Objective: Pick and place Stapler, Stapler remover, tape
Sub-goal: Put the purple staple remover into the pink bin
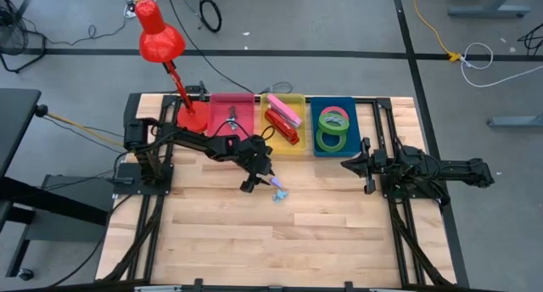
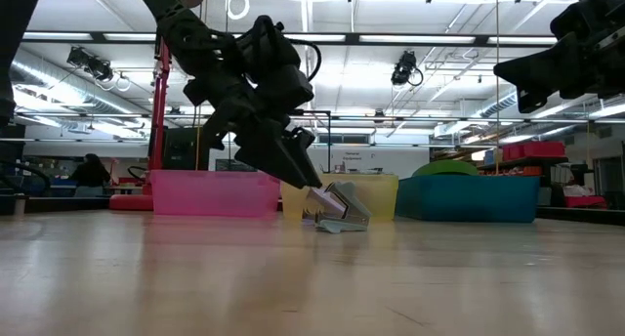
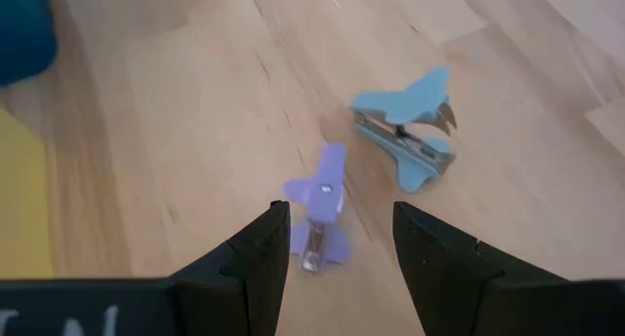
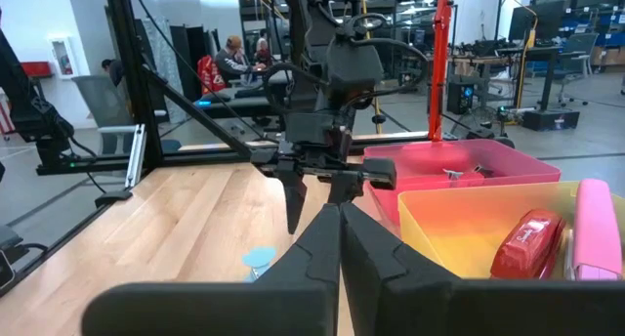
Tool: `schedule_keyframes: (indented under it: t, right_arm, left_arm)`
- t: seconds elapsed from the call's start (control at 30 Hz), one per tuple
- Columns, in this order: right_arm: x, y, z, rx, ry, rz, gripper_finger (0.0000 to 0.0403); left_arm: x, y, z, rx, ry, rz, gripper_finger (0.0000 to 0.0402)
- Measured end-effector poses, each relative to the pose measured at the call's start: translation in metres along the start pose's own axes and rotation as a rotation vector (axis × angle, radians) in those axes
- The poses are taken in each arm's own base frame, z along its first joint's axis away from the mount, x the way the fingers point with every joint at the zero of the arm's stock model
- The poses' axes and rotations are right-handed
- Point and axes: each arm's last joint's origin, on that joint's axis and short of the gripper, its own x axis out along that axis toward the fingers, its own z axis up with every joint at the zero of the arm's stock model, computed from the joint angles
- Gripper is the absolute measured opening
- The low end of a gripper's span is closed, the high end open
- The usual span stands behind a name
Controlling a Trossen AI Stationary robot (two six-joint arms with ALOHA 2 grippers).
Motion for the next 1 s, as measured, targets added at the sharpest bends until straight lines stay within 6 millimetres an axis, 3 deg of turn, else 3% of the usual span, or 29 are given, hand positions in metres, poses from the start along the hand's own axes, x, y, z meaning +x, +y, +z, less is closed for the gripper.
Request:
schedule_keyframes:
  t: [0.47, 1.0]
  right_arm:
    - [0.0, 0.0, 0.0, 0.0, 0.0, 0.0, 0.0016]
    - [0.0, 0.0, 0.0, 0.0, 0.0, 0.0, 0.0016]
  left_arm:
    - [0.014, 0.001, -0.013, -0.013, 0.061, 0.037, 0.0186]
    - [0.015, 0.004, -0.01, 0.011, 0.022, 0.047, 0.0186]
